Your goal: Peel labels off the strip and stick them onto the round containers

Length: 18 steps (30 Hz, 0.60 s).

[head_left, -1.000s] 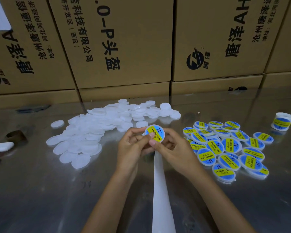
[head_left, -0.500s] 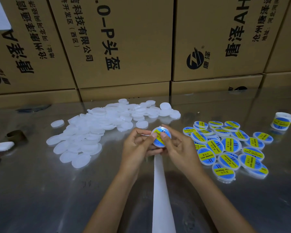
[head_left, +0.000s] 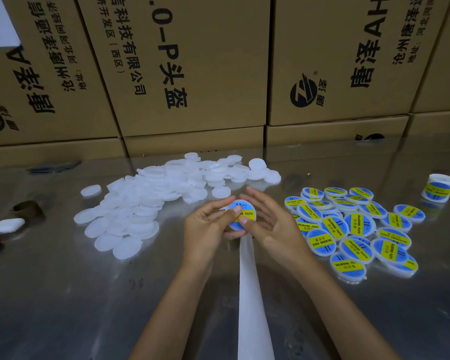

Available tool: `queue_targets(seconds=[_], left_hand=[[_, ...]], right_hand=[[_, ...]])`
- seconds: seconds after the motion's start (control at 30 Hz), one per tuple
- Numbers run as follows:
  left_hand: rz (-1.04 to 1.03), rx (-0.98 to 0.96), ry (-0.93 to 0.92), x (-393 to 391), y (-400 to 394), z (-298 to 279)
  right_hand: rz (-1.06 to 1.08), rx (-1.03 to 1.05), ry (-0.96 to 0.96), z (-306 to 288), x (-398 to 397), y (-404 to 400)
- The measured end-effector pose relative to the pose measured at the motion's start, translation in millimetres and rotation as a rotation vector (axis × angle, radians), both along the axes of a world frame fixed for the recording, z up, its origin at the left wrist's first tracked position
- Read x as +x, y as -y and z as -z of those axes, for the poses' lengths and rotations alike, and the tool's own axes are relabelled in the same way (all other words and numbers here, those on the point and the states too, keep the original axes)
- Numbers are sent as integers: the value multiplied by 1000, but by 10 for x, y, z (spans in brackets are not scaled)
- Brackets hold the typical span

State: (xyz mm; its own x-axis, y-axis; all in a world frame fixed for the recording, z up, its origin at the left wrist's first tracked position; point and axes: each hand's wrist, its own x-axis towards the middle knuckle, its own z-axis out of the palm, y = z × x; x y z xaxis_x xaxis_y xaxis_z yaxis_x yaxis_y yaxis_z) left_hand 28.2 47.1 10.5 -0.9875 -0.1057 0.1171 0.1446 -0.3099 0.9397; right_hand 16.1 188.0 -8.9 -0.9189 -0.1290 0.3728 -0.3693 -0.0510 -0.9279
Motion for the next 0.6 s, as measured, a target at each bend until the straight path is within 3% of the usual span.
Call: queue_targets(seconds=[0.23, 0.6], left_hand=[[-5, -25, -15, 5, 20, -12], [172, -80, -42, -24, 39, 21]], right_hand=[[20, -91, 2, -10, -18, -26], [189, -97, -52, 42, -52, -41]])
